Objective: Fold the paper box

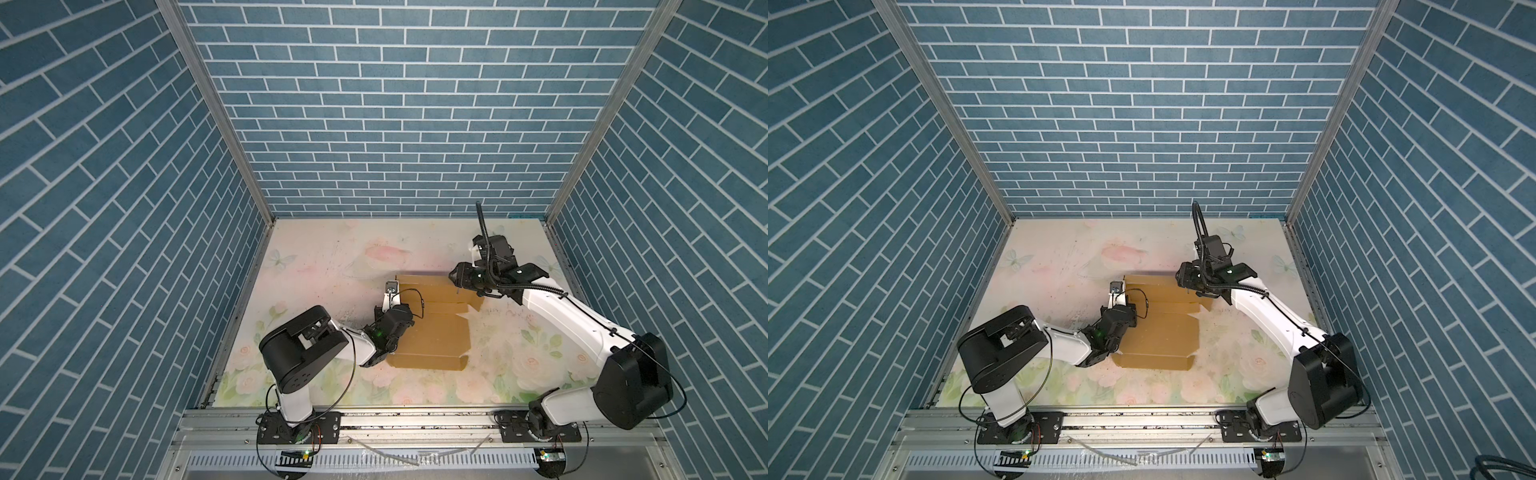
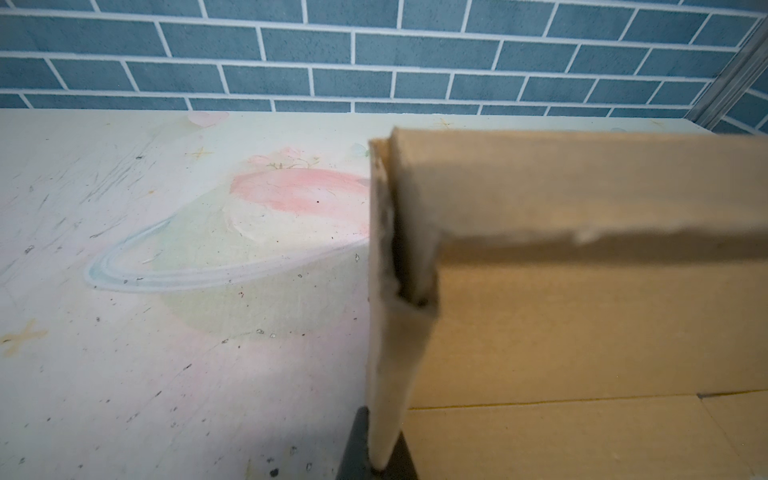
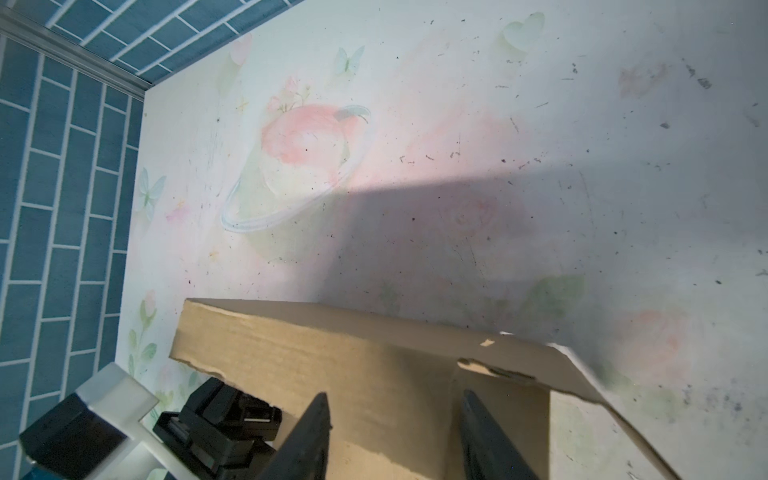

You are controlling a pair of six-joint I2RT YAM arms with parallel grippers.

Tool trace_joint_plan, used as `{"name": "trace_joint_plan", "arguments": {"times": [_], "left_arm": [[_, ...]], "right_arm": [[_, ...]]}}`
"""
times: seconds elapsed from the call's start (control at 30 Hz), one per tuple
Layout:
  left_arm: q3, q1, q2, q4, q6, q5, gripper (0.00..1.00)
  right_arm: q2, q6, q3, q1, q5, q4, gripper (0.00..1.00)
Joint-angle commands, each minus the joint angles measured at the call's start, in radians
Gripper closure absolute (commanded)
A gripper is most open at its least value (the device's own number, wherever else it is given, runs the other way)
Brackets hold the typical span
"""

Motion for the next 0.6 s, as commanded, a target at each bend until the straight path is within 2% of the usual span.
{"name": "trace_joint_plan", "arguments": {"times": [0.0,0.33,0.57], "left_arm": [[-0.016,0.004,0.034,-0.036,0.002,0.037,0.94],[-0.014,0.004,0.04,-0.038,0.001,0.039,0.94],[-0.005,0.004,0.047,-0.041,0.001,0.045,0.94]], "right_arm": [[0.011,0.046,-0.044,-0.004,-0.035,0.041,0.51],[-0.019,0.054,-0.068,-0.004,0.01,-0.001,0.51],[-0.017,0.09,-0.106,-0.004,-0.007,0.04,0.59]]}}
